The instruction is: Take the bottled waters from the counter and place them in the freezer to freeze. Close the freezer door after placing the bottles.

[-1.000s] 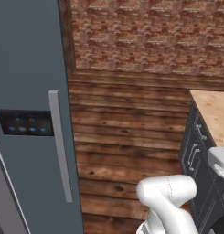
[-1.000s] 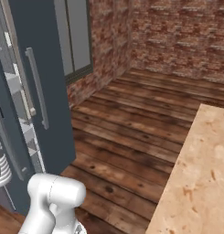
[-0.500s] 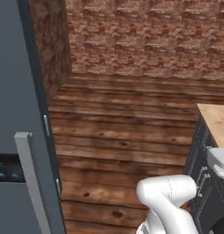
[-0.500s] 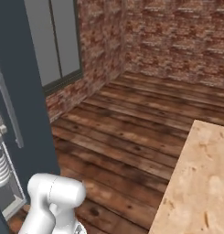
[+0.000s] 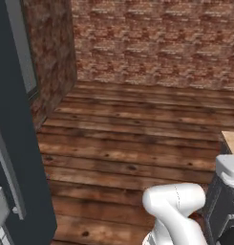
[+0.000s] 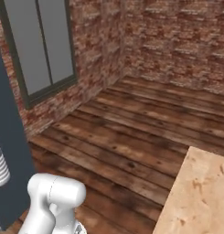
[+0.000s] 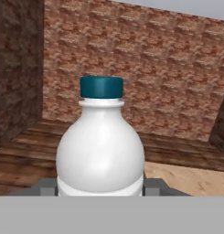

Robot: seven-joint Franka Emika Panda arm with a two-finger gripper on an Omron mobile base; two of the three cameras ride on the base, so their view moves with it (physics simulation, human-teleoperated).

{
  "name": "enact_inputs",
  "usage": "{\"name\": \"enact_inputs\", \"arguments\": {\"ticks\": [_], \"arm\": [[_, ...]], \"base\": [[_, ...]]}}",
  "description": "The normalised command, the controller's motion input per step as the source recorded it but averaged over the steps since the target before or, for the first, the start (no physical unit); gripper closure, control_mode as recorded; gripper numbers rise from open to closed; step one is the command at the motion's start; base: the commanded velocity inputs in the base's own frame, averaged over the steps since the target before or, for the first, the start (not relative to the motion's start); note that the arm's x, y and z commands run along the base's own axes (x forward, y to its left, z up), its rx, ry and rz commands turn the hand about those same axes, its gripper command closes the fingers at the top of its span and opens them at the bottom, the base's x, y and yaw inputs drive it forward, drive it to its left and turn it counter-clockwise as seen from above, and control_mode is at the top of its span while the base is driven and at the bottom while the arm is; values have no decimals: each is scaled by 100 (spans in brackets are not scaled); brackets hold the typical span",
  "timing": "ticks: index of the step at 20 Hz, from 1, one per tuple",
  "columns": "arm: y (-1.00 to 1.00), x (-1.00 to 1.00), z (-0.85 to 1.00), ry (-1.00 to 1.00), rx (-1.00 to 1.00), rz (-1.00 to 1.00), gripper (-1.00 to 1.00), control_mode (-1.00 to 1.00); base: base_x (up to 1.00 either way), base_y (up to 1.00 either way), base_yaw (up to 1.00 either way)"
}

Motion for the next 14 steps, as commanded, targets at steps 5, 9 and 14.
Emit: {"name": "enact_inputs", "arguments": {"ticks": [5, 9, 14], "arm": [[0, 0, 0, 0, 0, 0, 100, 100], [0, 0, 0, 0, 0, 0, 100, 100], [0, 0, 0, 0, 0, 0, 100, 100]], "base": [[99, -1, 41], [90, -1, 61], [82, 0, 74]]}}
